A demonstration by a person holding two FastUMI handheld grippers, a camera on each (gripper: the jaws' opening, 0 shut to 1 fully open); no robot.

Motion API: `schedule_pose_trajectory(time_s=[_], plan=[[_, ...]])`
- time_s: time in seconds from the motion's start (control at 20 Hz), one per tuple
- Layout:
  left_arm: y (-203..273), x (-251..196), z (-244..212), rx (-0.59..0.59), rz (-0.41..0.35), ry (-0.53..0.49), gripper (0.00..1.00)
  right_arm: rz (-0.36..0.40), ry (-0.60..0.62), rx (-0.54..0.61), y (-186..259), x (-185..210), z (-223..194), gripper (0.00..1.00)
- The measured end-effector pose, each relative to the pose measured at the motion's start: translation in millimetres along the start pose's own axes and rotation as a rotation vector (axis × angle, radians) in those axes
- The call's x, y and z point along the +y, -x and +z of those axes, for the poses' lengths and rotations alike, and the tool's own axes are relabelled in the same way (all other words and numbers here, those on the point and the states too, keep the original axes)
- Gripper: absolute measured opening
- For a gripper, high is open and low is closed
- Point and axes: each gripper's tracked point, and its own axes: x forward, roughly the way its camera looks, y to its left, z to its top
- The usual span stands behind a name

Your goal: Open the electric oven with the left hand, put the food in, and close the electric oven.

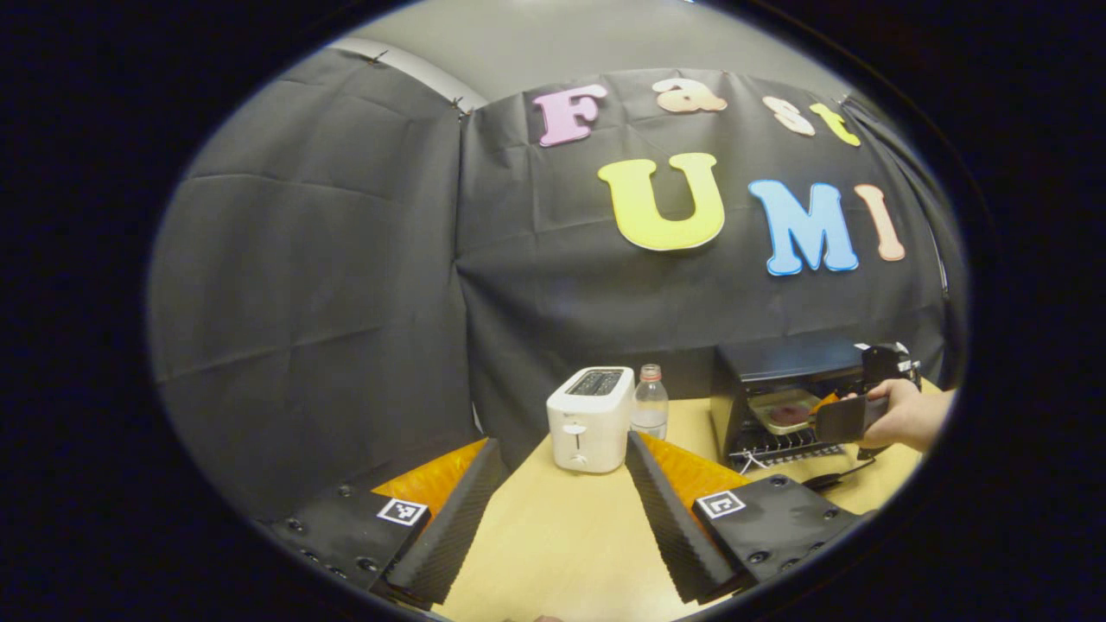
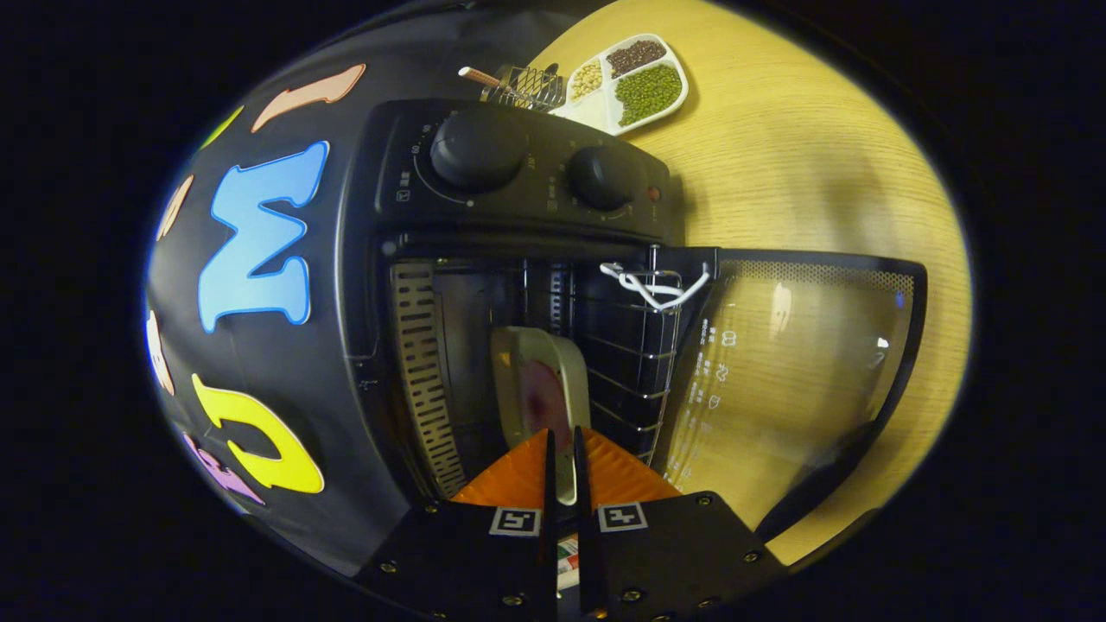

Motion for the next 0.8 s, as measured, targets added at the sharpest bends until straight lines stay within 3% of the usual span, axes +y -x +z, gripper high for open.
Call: schedule_pose_trajectory(time_s=[0.1, 0.15, 0.2, 0.25, 0.35, 0.45, 0.7, 0.8], plan=[[-0.4, -15.9, 3.3, -0.012, -0.032, 0.006, 1.00, 0.041, 0.060, 0.006, 15.3, 7.0, -0.6, 0.25], [-1.2, -24.5, 4.4, -0.017, -0.050, 0.007, 0.99, 0.056, 0.087, 0.014, 24.1, 9.4, -0.1, 0.47], [-1.2, -33.6, 5.3, -0.021, -0.068, 0.009, 0.99, 0.066, 0.116, 0.025, 31.8, 9.8, 2.3, 0.47], [-1.6, -42.9, 6.4, -0.023, -0.086, 0.011, 0.98, 0.068, 0.149, 0.032, 39.8, 8.8, 4.6, 0.77], [0.3, -62.2, 7.0, -0.024, -0.125, 0.018, 1.00, 0.070, 0.219, 0.051, 55.7, 4.4, 8.2, 0.92], [2.5, -83.9, 4.1, -0.015, -0.168, 0.022, 0.94, 0.087, 0.301, 0.094, 72.2, 0.6, 8.3, 0.92], [10.3, -138.4, -8.3, 0.026, -0.263, 0.032, 0.98, 0.112, 0.539, 0.102, 118.1, -10.6, 27.9, 0.92], [14.9, -161.4, -17.8, 0.052, -0.306, 0.033, 0.98, 0.125, 0.652, 0.089, 142.5, -14.5, 38.7, 0.96]])
